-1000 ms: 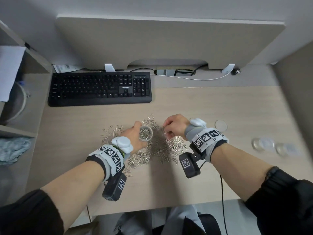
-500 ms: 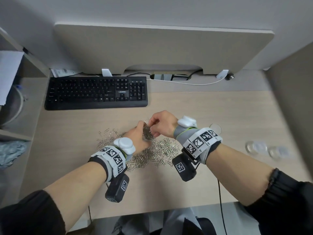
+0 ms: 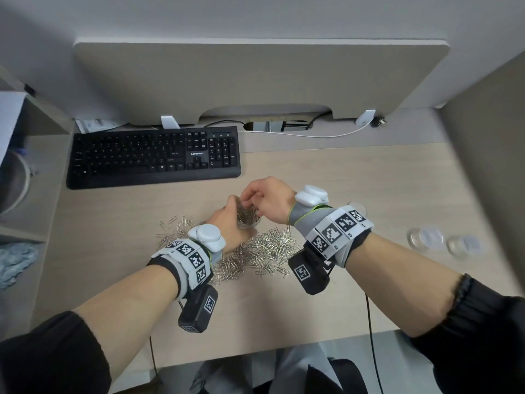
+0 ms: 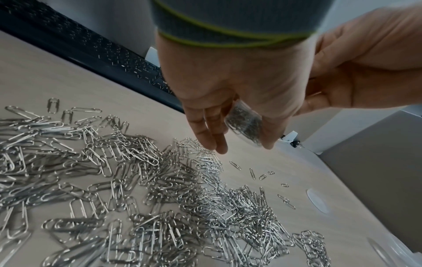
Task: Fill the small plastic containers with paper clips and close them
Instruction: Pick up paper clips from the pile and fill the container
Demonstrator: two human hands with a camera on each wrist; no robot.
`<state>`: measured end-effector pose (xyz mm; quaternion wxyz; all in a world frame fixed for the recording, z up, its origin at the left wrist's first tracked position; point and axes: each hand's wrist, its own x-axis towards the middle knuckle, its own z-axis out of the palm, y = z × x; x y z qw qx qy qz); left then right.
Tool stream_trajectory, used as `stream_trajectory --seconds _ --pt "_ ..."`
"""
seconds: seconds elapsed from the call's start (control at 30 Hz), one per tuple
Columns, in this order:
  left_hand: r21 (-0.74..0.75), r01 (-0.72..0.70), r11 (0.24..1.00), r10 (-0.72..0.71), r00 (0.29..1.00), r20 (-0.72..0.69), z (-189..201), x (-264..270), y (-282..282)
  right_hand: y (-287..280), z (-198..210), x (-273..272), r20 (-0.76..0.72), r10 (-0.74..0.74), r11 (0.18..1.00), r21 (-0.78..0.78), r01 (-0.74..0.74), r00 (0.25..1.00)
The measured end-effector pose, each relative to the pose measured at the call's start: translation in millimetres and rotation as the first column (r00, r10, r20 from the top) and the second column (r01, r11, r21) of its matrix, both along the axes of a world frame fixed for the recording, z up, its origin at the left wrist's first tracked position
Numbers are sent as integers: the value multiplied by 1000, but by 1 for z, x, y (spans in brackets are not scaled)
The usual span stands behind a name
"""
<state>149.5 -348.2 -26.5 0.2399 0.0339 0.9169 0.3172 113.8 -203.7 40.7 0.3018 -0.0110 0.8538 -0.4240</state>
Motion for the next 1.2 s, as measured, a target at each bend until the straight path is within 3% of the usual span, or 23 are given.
stream_trajectory --seconds 0.13,0.3,0.4,0.47,0.53,0.67,0.8,0.97,1.07,1.2 --pt "3 7 1000 -7 1000 -1 2 -4 4 4 0 1 -35 -24 999 -46 22 999" --pt "35 -4 999 6 998 -59 -2 -8 7 35 -7 -7 -74 -140 989 33 142 987" --pt "-23 32 999 -34 998 -61 -5 -8 5 78 -40 -10 -6 -203 952 235 198 979" --pt "-25 43 999 -45 996 -83 -7 -7 2 123 -97 -18 60 -263 905 360 225 963" --pt "-19 38 999 -39 994 -104 -9 -6 -1 152 -122 -21 91 -309 838 497 226 947" --pt "-27 11 1000 -14 994 -113 -12 -2 -6 145 -68 2 125 -216 746 662 81 968" --pt "-79 0 997 -7 996 -90 -18 -1 -3 141 -74 6 112 -53 653 756 -50 992" --pt "-101 -31 994 25 998 -65 -23 0 2 126 -92 -10 5 -30 702 712 17 1000" --pt "-125 -81 989 74 996 -59 -25 0 11 118 -96 -24 17 29 724 689 -33 999" --pt "-137 -135 981 131 990 -44 -24 1 21 109 -107 -30 -2 153 815 566 -125 988"
